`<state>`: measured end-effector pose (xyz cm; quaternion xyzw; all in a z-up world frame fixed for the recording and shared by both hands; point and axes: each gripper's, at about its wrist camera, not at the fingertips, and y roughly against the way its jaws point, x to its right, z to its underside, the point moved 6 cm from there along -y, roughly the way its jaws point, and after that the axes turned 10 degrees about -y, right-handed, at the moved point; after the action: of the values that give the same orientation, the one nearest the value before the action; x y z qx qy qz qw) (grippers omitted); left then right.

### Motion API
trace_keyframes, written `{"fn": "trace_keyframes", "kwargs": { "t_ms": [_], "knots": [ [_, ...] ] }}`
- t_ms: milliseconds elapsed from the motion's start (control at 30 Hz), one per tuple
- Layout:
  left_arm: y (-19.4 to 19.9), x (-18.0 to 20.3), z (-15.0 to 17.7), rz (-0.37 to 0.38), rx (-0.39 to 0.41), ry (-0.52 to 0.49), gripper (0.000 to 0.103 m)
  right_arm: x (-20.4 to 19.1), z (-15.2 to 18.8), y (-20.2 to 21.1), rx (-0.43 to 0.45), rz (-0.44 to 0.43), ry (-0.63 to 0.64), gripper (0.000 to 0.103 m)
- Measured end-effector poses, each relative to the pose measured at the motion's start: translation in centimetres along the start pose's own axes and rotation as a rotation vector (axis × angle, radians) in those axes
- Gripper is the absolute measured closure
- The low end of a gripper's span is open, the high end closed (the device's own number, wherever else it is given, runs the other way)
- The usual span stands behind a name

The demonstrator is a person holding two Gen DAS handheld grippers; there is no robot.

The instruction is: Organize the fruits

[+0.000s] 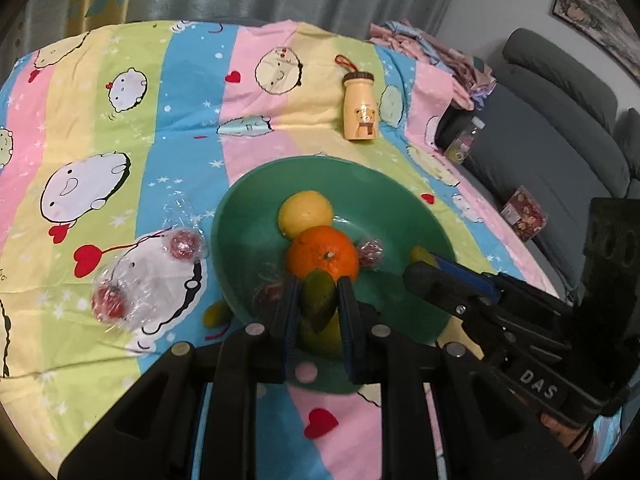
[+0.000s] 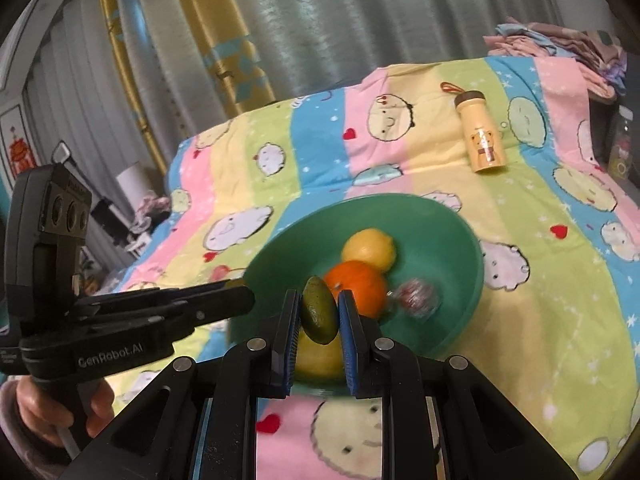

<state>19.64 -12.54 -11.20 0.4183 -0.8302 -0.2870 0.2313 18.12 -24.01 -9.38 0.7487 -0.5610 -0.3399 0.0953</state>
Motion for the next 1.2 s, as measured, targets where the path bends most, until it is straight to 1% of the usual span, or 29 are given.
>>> {"fn": "trace_keyframes", "kwargs": {
  "t_ms": [133, 200, 400, 667, 867, 900, 933, 967, 1000, 1033, 1100, 1167, 1200],
  "knots": [
    [-1.0, 0.2, -0.2, -0.014, -0.018, -0.026, 0.084, 0.0, 0.4, -0.5, -0.008, -0.011, 0.02, 0.082],
    [-1.4, 0.4, -0.3, -0.023, -0.023, -0.043, 0.084, 0.4, 0.5, -0.6, -0.011, -0.001, 0.024, 0.082],
    [-2.4, 0.7, -0.3, -0.045, -0.052, -0.064, 0.084, 1.0, 0.6, -0.4, -0.007, 0.0, 0.005, 0.082],
    [-3.0, 0.6, -0.1, -0.065, -0.073, -0.058, 0.085, 1.4, 0.5, -0.4, -0.006, 0.014, -0.006, 0.082],
    [-3.1, 0.5, -0.1, -0.058, -0.072, -0.047, 0.084, 1.9, 0.5, -0.4, -0.006, 0.017, -0.033, 0.082],
    [-3.0, 0.4, -0.2, -0.058, -0.07, -0.045, 0.081, 2.0, 0.4, -0.3, -0.002, 0.021, -0.042, 0.081],
    [-3.0, 0.3, -0.2, -0.059, -0.07, -0.043, 0.074, 2.2, 0.4, -0.4, -0.002, 0.029, -0.053, 0.078],
    [-3.0, 0.3, -0.2, -0.058, -0.068, -0.039, 0.071, 2.4, 0.3, -0.4, -0.002, 0.034, -0.062, 0.072],
    [-2.8, 0.2, -0.2, -0.058, -0.063, -0.035, 0.068, 2.6, 0.3, -0.3, 0.001, 0.033, -0.073, 0.069],
    [-2.7, 0.0, -0.2, -0.059, -0.056, -0.03, 0.06, 2.8, 0.3, -0.2, 0.005, 0.029, -0.082, 0.069],
    [-2.0, -0.6, -0.4, -0.064, -0.035, -0.004, 0.052, 2.9, 0.1, 0.1, 0.013, 0.022, -0.092, 0.069],
    [-1.1, -1.4, -0.5, -0.066, -0.012, 0.021, 0.049, 2.8, 0.0, 0.5, 0.028, 0.014, -0.092, 0.069],
    [-0.5, -2.1, -0.5, -0.078, 0.001, 0.036, 0.045, 2.7, -0.1, 0.6, 0.033, 0.009, -0.089, 0.069]
  ]
}}
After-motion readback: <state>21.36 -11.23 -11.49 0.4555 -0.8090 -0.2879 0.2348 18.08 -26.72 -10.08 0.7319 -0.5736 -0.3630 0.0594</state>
